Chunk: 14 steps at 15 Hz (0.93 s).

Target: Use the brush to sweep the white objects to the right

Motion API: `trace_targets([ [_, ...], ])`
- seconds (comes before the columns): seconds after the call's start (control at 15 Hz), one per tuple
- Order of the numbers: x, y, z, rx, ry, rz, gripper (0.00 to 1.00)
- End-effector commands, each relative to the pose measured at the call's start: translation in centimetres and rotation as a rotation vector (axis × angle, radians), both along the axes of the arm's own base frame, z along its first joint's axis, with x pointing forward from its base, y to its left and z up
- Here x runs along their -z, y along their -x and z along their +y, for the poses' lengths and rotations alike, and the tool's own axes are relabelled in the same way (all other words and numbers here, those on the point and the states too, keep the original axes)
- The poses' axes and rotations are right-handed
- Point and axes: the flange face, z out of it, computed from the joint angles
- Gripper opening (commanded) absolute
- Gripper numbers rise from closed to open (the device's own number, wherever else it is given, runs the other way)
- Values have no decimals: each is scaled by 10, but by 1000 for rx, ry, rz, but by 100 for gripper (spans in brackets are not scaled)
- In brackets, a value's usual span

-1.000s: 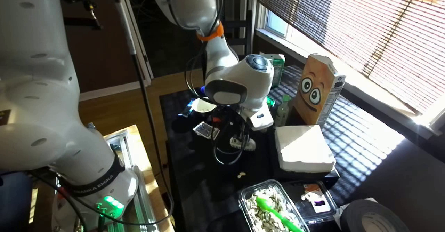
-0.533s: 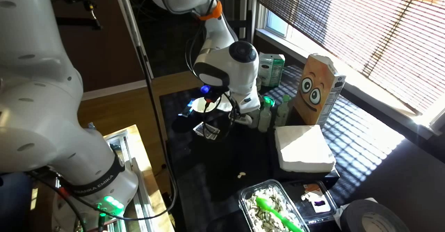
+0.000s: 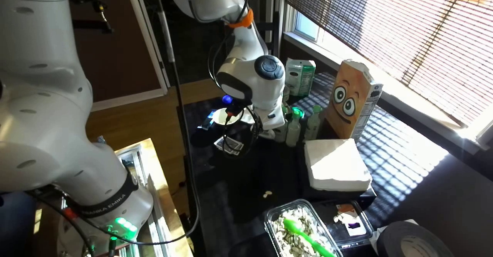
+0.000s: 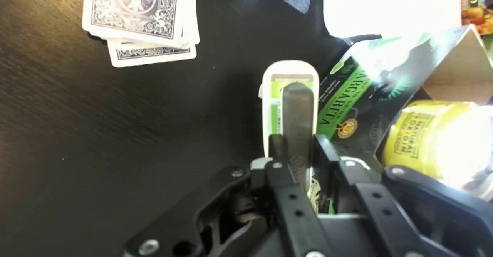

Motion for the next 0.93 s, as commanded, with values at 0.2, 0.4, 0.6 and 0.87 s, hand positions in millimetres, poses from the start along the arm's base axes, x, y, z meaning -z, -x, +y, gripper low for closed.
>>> trace_targets([
  [0.2, 16, -15, 11, -11, -41, -3, 6],
  [0.4, 27, -15, 12, -15, -45, 18, 6],
  [0.6, 36, -17, 13, -18, -50, 32, 6],
  [0.87, 41, -8, 3, -68, -11, 77, 6],
])
